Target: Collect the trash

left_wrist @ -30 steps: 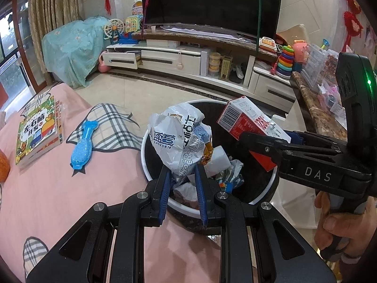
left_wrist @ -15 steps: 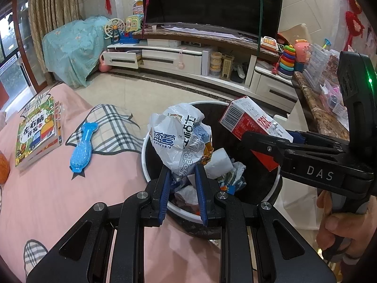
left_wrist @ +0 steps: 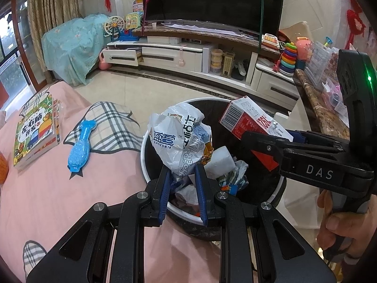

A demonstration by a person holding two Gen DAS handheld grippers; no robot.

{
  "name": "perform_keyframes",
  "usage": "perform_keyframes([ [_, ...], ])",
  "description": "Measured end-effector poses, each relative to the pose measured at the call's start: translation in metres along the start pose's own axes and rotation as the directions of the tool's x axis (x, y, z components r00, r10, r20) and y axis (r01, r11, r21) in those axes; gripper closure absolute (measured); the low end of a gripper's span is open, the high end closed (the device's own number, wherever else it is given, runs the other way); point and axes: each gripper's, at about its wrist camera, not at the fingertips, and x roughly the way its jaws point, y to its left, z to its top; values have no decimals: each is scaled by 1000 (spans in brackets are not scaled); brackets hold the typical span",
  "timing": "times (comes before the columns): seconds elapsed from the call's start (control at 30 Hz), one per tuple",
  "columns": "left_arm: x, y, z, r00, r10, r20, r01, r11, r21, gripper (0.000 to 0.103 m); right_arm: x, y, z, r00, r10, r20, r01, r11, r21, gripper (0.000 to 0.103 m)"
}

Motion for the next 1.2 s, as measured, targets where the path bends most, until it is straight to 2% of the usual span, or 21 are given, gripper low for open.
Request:
perform_keyframes([
  [0.77, 4, 7, 2, 1000, -5, -23, 5, 1000, -16, 82, 8, 0, 4, 1000, 6, -11, -6, 1000, 18, 47],
  [0.83, 2, 9, 3, 1000, -8, -23, 8, 1000, -23, 73, 8, -1, 4, 1000, 7, -13, -7, 1000, 23, 46],
  [0.97, -6, 9, 2, 1000, -6, 3, 6, 1000, -27, 49, 7, -6, 6, 1000, 10, -20, -9, 999, 49, 45],
  [1.07, -14, 9, -3, 1000, 8, 15, -8, 1000, -20, 48, 1, -7, 6, 1000, 10, -5, -10, 998, 60, 42],
  [1.13, -23, 11, -12, 999, 22, 29, -21, 999, -24, 44, -7, -7, 5, 1000, 8, 13, -9, 997, 71, 32],
  [1.2, -33, 15, -24, 999, 28, 38, -26, 999, -43, 36, -15, -7, 2, 999, 8, 31, -11, 996, 84, 28],
])
